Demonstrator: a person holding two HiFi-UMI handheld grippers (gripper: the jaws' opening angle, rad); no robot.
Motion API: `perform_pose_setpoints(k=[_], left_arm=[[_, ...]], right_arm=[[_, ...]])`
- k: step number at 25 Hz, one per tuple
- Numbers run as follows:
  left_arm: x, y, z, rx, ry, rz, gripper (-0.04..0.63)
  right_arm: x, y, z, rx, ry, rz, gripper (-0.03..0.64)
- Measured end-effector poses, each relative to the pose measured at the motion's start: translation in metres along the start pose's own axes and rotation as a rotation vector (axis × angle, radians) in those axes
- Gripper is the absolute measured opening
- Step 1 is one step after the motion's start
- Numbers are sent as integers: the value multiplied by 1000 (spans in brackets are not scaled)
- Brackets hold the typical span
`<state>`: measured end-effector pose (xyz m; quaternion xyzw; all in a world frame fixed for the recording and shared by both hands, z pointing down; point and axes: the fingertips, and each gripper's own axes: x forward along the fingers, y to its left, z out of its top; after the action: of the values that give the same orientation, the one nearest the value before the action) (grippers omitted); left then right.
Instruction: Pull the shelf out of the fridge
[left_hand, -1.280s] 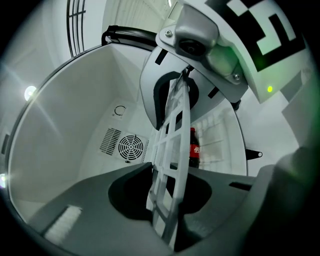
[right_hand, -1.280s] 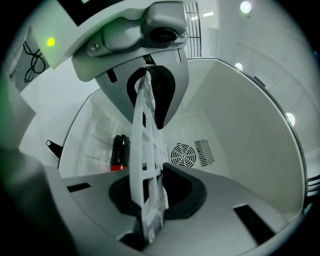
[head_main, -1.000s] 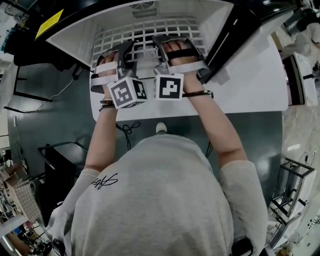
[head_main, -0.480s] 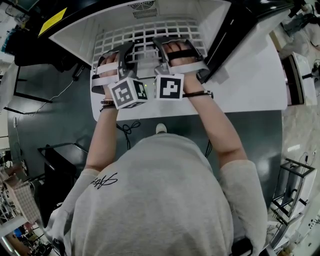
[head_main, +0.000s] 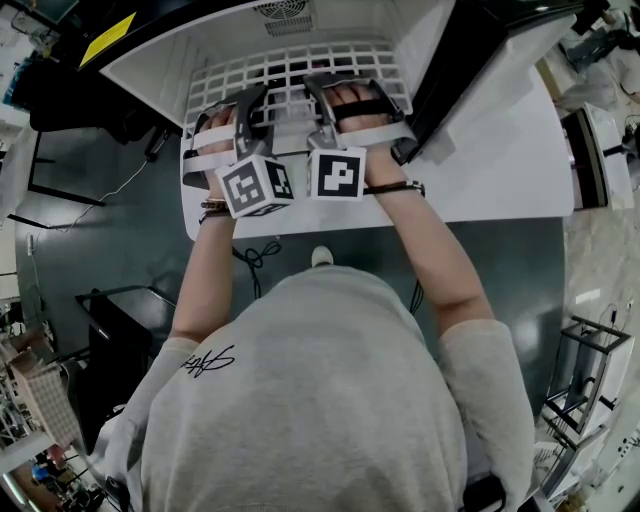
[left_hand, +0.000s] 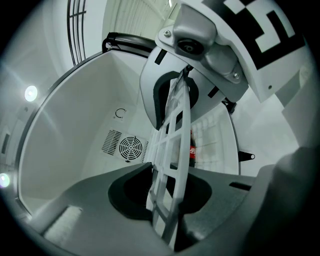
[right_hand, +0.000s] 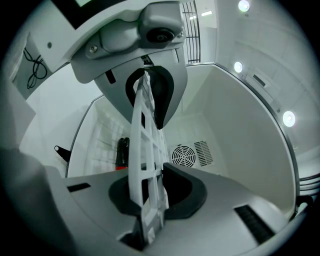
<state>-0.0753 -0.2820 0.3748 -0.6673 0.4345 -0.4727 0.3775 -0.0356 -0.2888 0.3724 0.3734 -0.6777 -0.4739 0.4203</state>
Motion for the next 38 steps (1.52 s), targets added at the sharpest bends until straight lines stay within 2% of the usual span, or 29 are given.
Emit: perform_pose_setpoints(k=[7,38], left_arm=[[-3,-3,-2,4,1,-20,69],[-28,-9,4,-11,3,-11,71]], right_arm=[[-2,1,3,5,1,4,46],[-28,7,9,17,4,10,48]])
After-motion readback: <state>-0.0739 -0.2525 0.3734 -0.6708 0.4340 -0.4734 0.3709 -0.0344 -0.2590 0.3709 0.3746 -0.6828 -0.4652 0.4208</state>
